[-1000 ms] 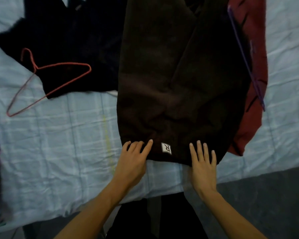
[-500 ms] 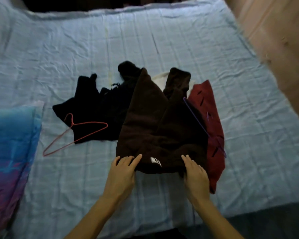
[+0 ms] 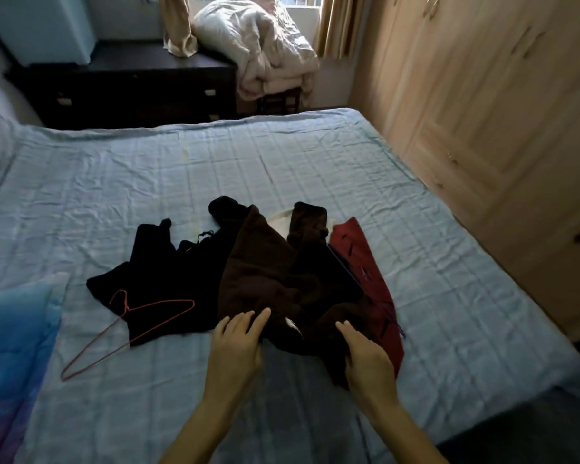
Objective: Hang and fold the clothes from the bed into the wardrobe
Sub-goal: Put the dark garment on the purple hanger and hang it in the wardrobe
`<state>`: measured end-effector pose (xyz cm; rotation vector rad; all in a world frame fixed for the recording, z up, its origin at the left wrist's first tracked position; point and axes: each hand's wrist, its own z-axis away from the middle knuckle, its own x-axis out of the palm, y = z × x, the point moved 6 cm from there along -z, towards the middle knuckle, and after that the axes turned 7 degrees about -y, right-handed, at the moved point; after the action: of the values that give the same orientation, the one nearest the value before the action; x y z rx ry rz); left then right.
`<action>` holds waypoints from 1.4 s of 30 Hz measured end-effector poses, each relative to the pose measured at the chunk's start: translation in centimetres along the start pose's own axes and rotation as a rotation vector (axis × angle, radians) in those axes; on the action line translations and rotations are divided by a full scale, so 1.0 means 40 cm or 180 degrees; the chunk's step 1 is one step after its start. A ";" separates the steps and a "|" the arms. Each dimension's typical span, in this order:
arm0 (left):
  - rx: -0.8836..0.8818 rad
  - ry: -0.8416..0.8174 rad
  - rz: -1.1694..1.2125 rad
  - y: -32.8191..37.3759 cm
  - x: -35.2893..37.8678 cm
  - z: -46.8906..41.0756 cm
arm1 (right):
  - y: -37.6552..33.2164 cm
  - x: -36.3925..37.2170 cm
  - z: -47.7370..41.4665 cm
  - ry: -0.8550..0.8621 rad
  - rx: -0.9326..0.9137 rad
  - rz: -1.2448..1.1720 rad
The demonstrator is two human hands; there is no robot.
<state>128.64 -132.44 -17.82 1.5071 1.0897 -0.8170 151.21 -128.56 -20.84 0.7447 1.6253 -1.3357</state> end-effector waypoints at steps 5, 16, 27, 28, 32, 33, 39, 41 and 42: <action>0.0069 -0.0057 -0.0029 0.033 0.014 -0.029 | 0.040 -0.005 0.006 -0.0103 0.0106 -0.0040; -0.0093 -0.0749 -0.0713 0.143 0.165 -0.197 | 0.254 0.018 -0.100 -0.0924 0.0393 -0.0624; -0.0145 -0.1314 -0.1049 0.251 0.363 -0.370 | 0.530 0.048 -0.389 -0.1032 0.0698 -0.0411; -0.0144 -0.1368 -0.1059 0.252 0.384 -0.383 | 0.545 0.066 -0.415 -0.1098 0.0740 -0.0370; -0.0118 -0.1540 -0.0970 0.236 0.479 -0.436 | 0.595 0.159 -0.498 -0.1256 0.0905 -0.0302; -0.0110 -0.1540 -0.0939 0.231 0.501 -0.451 | 0.609 0.184 -0.517 -0.1243 0.0949 -0.0298; -0.0195 -0.1489 -0.0729 0.205 0.612 -0.523 | 0.679 0.319 -0.604 -0.1387 0.1175 -0.0181; -0.0194 -0.1498 -0.0696 0.203 0.645 -0.534 | 0.702 0.357 -0.628 -0.1410 0.1279 -0.0132; -0.0178 -0.1495 -0.0691 0.203 0.658 -0.538 | 0.713 0.375 -0.640 -0.1435 0.1332 -0.0109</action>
<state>144.38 -106.01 -34.41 1.0830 0.9178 -1.2089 162.89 -98.12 -45.94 0.5963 1.0194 -1.7489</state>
